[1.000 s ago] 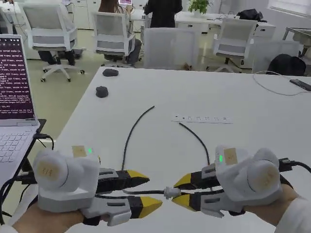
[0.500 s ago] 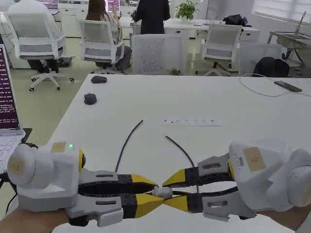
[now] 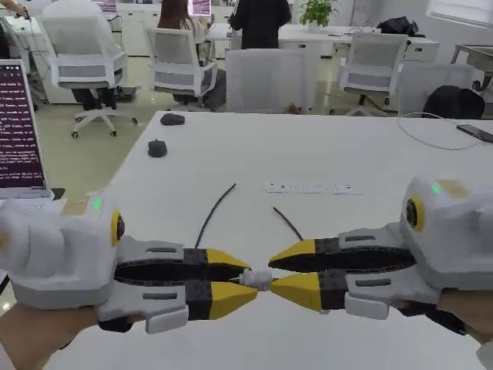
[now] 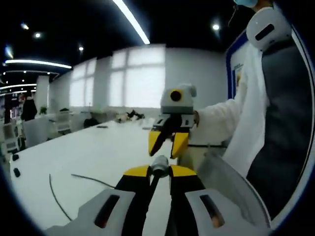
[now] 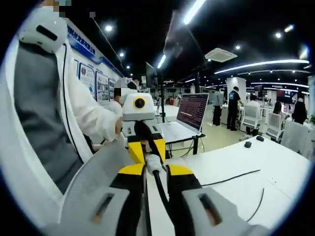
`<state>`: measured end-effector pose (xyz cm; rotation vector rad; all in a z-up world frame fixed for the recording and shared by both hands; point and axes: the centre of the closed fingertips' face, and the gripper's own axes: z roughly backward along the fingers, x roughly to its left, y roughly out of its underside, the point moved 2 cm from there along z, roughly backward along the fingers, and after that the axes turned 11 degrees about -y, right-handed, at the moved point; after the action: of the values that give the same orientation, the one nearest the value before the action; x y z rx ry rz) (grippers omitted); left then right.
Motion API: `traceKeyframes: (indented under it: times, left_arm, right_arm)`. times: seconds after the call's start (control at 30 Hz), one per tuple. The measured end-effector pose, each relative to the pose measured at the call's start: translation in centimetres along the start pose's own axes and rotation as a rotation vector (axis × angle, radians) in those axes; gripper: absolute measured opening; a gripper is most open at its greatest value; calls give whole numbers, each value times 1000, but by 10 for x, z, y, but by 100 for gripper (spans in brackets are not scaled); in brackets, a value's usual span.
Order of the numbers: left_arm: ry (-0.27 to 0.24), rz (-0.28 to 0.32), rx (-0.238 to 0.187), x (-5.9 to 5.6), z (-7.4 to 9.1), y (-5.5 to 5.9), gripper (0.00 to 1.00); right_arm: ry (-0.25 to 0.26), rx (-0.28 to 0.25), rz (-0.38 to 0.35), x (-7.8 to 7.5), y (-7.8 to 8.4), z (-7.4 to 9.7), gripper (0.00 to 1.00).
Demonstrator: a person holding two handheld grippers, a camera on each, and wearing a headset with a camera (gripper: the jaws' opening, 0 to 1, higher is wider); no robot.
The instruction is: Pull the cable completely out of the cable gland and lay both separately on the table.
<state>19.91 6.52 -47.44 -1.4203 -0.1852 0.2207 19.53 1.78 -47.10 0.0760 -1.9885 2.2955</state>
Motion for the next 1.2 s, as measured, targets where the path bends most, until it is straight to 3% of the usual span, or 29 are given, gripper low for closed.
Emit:
traceKeyframes:
  times: [0.1, 0.2, 0.43, 0.53, 0.63, 0.7, 0.77, 0.8, 0.9, 1.03, 1.2]
  left_arm:
    - [-20, -11, -21, -5, -1, -6, 15]
    - [-42, -44, -37, -10, -4, -9, 15]
    - [-76, -77, -42, -17, -13, -10, 15]
    - [-65, -4, -32, -19, -16, -12, 15]
    - [-64, 10, -21, -18, -20, -11, 15]
    - [-52, 69, -8, -18, -22, -10, 15]
    - [-46, 108, -2, -19, -24, -9, 15]
    - [-28, 163, 11, -21, -25, -8, 15]
    - [-4, 219, 12, -22, -28, -6, 15]
    - [-6, 215, 14, -21, -30, -4, 15]
    - [-16, 185, 3, -23, -30, -5, 15]
  right_arm:
    - [-58, 9, -7, 7, 3, -1, 18]
    - [-87, -7, -8, 8, 1, -2, 12]
    - [-134, 0, 10, 12, 3, 9, 11]
    - [-150, 8, 80, 14, 2, 13, 10]
    - [-149, 7, 80, 13, 4, 16, 10]
    - [-151, 1, 112, 14, 5, 18, 10]
    - [-147, 12, 168, 16, 6, 19, 10]
    - [-152, 25, 235, 18, 6, 20, 10]
    - [-161, 51, 323, 21, 8, 22, 10]
    - [-155, 67, 396, 20, 11, 23, 10]
    - [-151, 61, 414, 19, 11, 23, 11]
